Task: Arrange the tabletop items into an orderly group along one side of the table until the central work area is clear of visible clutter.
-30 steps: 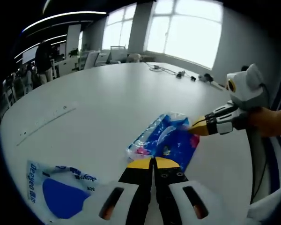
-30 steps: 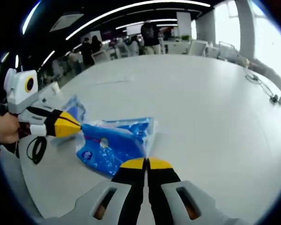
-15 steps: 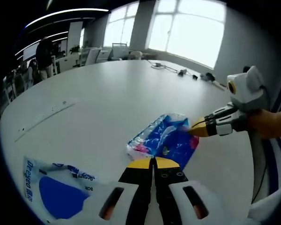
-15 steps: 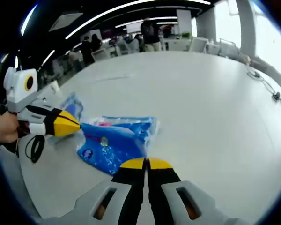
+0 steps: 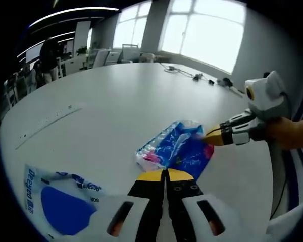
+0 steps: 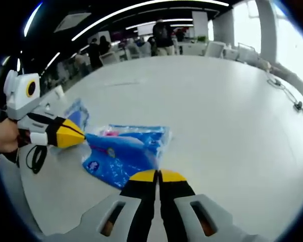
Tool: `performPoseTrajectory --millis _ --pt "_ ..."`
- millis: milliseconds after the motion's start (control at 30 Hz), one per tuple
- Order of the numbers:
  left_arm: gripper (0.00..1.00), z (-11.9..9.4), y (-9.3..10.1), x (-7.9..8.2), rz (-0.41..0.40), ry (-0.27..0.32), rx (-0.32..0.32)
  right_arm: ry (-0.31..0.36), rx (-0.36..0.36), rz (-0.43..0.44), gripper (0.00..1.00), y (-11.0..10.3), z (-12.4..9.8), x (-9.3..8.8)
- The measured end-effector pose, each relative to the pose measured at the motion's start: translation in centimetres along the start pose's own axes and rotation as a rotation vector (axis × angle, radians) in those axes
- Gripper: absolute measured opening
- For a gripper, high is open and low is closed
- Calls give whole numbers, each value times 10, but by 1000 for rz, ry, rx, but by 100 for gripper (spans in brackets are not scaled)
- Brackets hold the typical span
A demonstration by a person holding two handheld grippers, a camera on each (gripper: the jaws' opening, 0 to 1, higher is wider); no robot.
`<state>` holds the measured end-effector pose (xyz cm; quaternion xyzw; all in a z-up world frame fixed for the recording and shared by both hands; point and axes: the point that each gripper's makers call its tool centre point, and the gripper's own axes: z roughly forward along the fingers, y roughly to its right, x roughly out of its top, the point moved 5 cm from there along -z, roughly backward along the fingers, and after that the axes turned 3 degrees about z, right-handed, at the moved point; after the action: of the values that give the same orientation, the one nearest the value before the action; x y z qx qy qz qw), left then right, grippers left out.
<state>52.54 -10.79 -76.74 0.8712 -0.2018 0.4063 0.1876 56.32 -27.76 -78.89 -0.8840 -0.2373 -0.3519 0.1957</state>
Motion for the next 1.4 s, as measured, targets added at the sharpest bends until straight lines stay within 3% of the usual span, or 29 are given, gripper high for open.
performPoseTrajectory --millis 133,233,333,400,700,1400 --pt "0 -1 0 0 -52 -1 0 1 -5 -12 0 0 0 0" --pt "1 -1 -1 -1 -39 -3 12 5 -4 -16 0 -1 0 1" --pt "8 -4 -2 -5 -61 -31 23 23 -51 -74 11 4 -2 2" --pt "19 -5 -4 -4 -70 -19 29 35 -43 -47 21 3 -4 0" --pt "33 -13 -5 4 -22 3 57 40 -33 -32 27 2 -9 -1" --pt "36 -40 -6 7 42 -23 74 38 -40 -51 33 -11 -26 9"
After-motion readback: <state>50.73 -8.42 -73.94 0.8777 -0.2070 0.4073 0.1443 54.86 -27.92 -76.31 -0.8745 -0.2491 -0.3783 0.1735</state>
